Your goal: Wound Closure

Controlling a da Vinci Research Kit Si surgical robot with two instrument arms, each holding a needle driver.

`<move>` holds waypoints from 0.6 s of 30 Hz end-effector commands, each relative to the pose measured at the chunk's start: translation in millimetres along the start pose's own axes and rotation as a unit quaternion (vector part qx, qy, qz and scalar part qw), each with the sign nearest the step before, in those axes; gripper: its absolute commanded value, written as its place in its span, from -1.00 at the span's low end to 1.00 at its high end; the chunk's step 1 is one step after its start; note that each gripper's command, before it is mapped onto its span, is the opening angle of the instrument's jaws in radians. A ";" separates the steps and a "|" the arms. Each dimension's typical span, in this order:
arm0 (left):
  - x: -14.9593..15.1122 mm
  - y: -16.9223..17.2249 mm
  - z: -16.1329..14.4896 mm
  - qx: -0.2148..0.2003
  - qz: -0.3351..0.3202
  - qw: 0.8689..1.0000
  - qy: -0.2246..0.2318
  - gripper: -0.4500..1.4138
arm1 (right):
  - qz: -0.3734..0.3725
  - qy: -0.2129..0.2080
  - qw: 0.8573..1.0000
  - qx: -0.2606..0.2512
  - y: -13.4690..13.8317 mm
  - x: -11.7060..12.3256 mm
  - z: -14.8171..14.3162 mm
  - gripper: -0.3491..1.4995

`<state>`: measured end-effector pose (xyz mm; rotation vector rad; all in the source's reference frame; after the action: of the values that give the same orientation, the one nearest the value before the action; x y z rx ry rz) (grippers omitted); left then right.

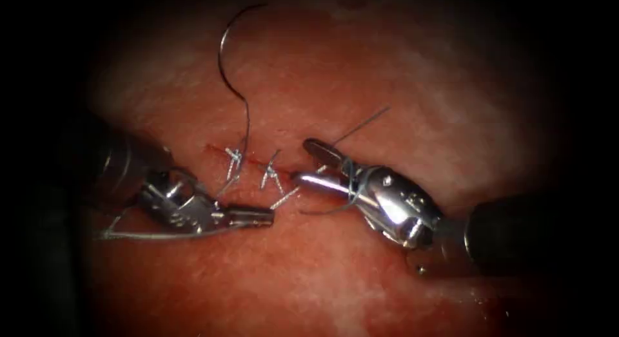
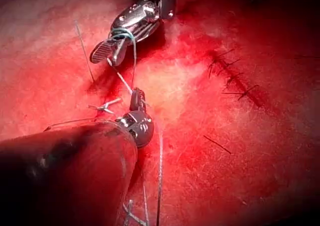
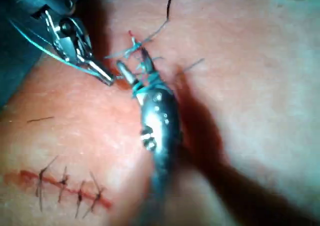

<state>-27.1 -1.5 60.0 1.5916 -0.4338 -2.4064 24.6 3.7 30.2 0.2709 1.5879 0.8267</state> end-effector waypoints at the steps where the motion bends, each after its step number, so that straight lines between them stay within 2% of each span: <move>1: 0.5 1.3 0.6 -0.001 -0.003 1.000 0.001 -1.00 | 0.012 -0.001 1.000 -0.013 -0.6 -1.6 -0.5 -0.13; 9: 3.0 0.1 1.6 -0.003 -0.016 1.000 0.007 -1.00 | 0.057 0.006 0.995 -0.077 0.1 -2.8 -2.2 -0.13; 18: 5.3 -1.8 2.0 -0.005 -0.014 1.000 0.012 -1.00 | 0.099 -0.005 0.983 -0.152 1.3 -3.8 -4.4 -0.13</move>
<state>-30.6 -0.3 55.0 1.6290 -0.4028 -2.4013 20.3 2.1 33.6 0.2079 1.4172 1.2100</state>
